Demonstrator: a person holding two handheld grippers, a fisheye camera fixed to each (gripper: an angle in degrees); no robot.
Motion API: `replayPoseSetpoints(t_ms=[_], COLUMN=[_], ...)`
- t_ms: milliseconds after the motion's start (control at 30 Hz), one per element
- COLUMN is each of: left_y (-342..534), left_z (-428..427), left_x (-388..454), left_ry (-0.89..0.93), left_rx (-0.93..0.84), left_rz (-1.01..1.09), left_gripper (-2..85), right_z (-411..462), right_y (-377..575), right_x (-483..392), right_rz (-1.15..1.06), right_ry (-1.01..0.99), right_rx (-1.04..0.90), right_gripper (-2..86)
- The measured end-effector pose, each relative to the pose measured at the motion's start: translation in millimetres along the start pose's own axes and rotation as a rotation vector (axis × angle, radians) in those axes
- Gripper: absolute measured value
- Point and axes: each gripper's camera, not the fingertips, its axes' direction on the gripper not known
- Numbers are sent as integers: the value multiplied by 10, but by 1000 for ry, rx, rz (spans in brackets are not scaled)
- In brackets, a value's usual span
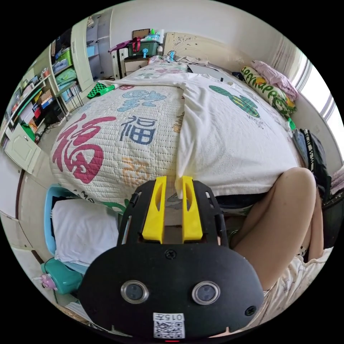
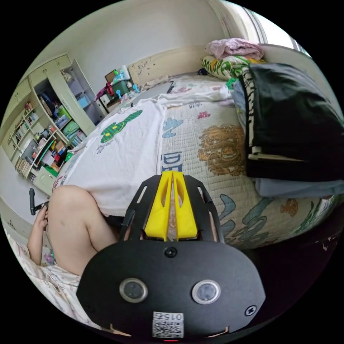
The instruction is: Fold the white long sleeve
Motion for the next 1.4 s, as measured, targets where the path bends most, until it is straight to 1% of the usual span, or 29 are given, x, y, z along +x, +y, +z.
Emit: replayPoseSetpoints(t_ms=[67,100,167,200,233,267,300,367,400,467,500,567,633,733,800,867,967,1067,1167,1267,1333,1400], left_y=[77,148,267,347,422,457,523,608,651,702,733,753,712,654,639,659,807,1026,1254,1444,1560,1639], left_z=[-144,-259,-483,-688,-925,-1053,-1315,-1683,-1884,-2105,-2195,-2237,-2165,-2060,-1955,-1852,-1690,-1540,-1454,-1459,-1507,-1568], left_x=[-204,-325,-482,-580,-685,-737,-830,-897,-890,-816,-724,-531,-189,221,622,877,1113,1110,967,837,791,794], left_ry=[54,65,42,22,5,-2,-8,-13,-14,2,24,67,125,177,222,226,205,235,245,258,312,367], left_rx=[21,44,81,116,157,180,230,303,345,406,449,497,511,504,487,442,372,303,260,266,292,330], left_rz=[-41,-63,-85,-89,-95,-99,-104,-91,-78,-61,-45,-20,30,105,203,278,351,385,373,359,354,359], left_gripper=[45,33,21,17,14,13,10,6,3,-1,-2,-3,-1,3,8,15,32,47,51,52,52,53], right_z=[-516,-668,-1347,-1531,-1916,-2327,-2536,-3339,-3511,-4057,-4159,-4487,-4701,-5003,-5102,-5133,-5088,-5012,-4924,-4821,-4752,-4660], right_y=[272,356,692,771,933,1101,1190,1597,1710,2202,2335,2863,3223,3716,3978,4312,4670,4887,5038,5144,5183,5184], right_x=[-175,-227,-477,-540,-688,-874,-980,-1505,-1654,-2345,-2536,-3277,-3710,-4172,-4377,-4561,-4738,-4892,-5067,-5191,-5308,-5473], right_rz=[8,24,101,133,182,200,200,156,146,132,124,5,-73,-171,-200,-205,-200,-198,-182,-164,-175,-189], right_ry=[16,18,25,31,43,46,38,-28,-46,-71,-72,-102,-174,-340,-398,-481,-537,-591,-594,-610,-611,-571], right_rx=[152,193,370,418,519,632,692,936,994,1197,1243,1403,1483,1548,1573,1574,1599,1607,1611,1627,1625,1617], right_gripper=[-4,-4,-4,-4,-4,-4,-4,-5,-5,-6,-6,-6,-6,-6,-6,-6,-6,-6,-6,-6,-6,-6])
